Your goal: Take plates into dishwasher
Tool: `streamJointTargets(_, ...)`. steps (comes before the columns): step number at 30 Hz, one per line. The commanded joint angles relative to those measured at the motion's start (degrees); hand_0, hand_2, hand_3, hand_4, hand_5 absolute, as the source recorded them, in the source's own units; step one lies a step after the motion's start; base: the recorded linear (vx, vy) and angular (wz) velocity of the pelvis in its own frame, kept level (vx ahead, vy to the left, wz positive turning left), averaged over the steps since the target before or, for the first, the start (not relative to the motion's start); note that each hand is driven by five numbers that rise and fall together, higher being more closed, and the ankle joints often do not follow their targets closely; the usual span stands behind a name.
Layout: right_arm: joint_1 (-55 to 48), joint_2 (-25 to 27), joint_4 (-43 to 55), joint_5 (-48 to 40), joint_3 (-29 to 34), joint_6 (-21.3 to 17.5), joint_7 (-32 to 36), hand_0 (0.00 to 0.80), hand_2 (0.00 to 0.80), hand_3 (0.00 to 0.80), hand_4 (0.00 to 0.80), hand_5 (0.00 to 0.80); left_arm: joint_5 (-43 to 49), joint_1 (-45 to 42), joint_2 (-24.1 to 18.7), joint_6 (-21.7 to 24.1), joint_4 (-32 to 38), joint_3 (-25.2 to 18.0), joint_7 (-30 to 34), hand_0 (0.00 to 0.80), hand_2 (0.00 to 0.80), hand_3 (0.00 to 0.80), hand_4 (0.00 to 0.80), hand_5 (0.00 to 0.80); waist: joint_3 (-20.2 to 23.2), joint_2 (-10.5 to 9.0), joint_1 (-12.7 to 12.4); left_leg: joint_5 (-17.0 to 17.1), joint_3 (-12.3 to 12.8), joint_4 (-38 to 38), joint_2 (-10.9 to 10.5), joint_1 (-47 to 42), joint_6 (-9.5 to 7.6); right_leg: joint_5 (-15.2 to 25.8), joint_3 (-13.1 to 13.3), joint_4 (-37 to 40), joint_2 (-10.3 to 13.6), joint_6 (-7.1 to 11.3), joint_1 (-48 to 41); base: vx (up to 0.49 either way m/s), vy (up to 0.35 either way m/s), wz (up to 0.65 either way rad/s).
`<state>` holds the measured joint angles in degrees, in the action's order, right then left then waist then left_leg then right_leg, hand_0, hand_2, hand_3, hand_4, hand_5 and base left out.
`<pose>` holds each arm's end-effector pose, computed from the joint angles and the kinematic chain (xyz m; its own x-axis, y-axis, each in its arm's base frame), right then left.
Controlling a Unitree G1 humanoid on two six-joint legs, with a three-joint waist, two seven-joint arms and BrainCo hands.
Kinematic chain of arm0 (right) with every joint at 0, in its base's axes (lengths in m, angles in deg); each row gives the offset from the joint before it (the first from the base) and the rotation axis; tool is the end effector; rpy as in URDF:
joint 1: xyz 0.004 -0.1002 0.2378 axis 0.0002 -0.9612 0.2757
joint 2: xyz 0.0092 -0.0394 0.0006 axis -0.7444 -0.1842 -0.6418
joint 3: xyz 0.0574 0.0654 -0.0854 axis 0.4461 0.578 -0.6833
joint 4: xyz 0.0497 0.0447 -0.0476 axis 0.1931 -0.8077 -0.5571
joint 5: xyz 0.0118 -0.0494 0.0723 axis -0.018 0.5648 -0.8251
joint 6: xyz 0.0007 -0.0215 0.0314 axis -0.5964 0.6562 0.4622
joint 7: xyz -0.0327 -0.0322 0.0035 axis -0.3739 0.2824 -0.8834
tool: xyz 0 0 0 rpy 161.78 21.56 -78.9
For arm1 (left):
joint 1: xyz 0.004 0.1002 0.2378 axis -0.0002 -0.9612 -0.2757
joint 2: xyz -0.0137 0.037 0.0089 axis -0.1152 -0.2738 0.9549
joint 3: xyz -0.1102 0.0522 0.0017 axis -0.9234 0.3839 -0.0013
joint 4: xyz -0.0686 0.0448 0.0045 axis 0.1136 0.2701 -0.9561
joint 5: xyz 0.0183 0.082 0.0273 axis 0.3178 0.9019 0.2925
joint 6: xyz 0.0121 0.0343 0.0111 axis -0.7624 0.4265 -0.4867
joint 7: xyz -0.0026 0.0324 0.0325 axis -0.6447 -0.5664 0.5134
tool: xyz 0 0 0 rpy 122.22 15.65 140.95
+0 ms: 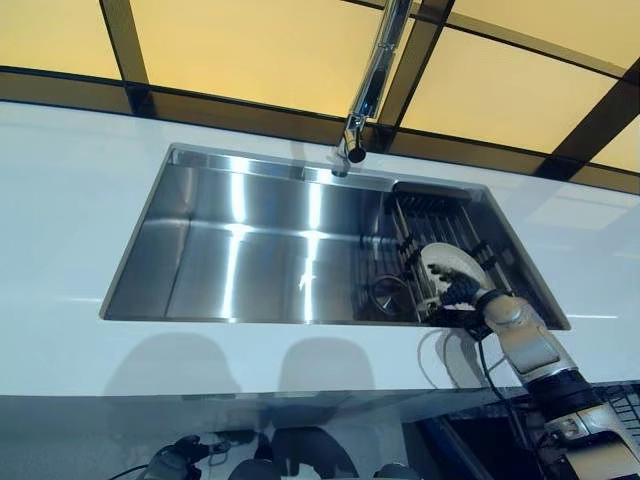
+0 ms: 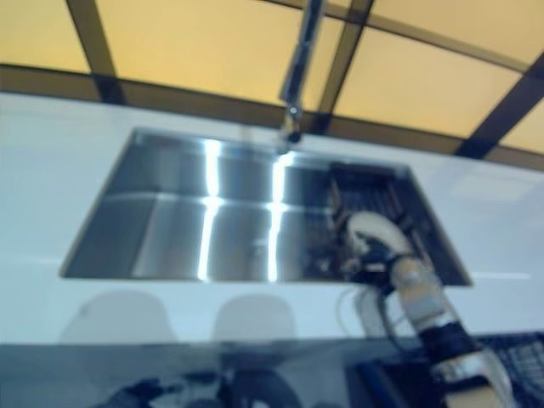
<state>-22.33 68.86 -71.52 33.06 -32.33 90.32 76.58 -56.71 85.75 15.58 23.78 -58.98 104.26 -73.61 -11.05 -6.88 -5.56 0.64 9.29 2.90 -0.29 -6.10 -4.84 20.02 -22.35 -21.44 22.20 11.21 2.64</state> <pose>0.2557 -0.2580 0.0832 0.9054 -0.0028 -0.4246 -0.2963 0.7120 -0.6366 0.0973 0.2648 -0.1013 0.3304 0.2936 -0.8970 0.3004 0.8683 0.3948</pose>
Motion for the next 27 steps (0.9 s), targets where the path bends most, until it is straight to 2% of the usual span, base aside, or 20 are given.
streamJointTargets(1, 8.26, 7.78, 1.50, -2.85, 4.50, -2.39, -3.29, 0.000, 0.000, 0.000, 0.000, 0.000, 0.91, 0.55, 1.53, 1.22, 0.88, -1.86, -0.45, 0.000, 0.000, 0.000, 0.000, 0.000, 1.03, 1.73, 0.69, -1.64, 2.27, 2.10, 1.79, -0.72, 1.04, -5.32, 3.55, -10.40, 0.07, 2.22, 4.35, 0.010, -0.002, -0.05)
streamJointTargets(8, 10.47, 11.63, 2.32, -6.37, 6.50, -2.85, -8.40, 0.000, 0.000, 0.000, 0.000, 0.000, 1.08, 0.12, 1.44, 2.57, -0.77, -1.49, -0.69, 0.000, 0.000, 0.000, 0.000, 0.000, 1.74, 1.22, 0.83, -1.80, 2.64, 2.10, 1.62, -0.83, 0.92, -5.98, 3.47, -9.21, -0.33, 1.92, 3.34, 0.001, 0.000, -0.01)
streamJointTargets(14, 11.60, 13.72, 1.93, -7.41, 7.11, -2.39, -9.00, 0.000, 0.000, 0.000, 0.000, 0.000, 1.12, -0.13, 1.29, 2.95, -1.22, -1.49, -0.90, 0.000, 0.000, 0.000, 0.000, 0.000, 2.03, 0.69, 0.72, -1.88, 2.89, 2.10, 1.46, -0.79, 0.89, -6.30, 3.37, -8.06, -0.74, 1.80, 2.42, 0.000, 0.000, 0.00)
streamJointTargets(19, 11.06, 14.47, 1.02, -5.14, 7.02, -2.19, -6.28, 0.000, 0.000, 0.000, 0.000, 0.000, 1.52, -0.51, 1.08, 3.30, -1.16, -1.95, -0.78, 0.000, 0.000, 0.000, 0.000, 0.000, 2.20, 0.39, 0.70, -1.99, 3.11, 2.10, 1.38, -0.74, 0.91, -6.43, 3.37, -7.75, -0.95, 1.71, 2.22, 0.000, 0.000, 0.00)
streamJointTargets(27, 11.27, 11.99, -1.72, 4.06, 2.80, -1.89, 0.39, 0.000, 0.000, 0.000, 0.000, 0.000, 1.56, 0.49, 1.41, 2.52, -0.86, -1.56, -0.39, 0.000, 0.000, 0.000, 0.000, 0.000, 2.04, 0.33, 0.40, -2.10, 3.01, 2.10, 0.98, -0.77, 0.78, -6.28, 3.28, -7.51, -0.79, 1.61, 1.97, 0.000, 0.000, 0.00)
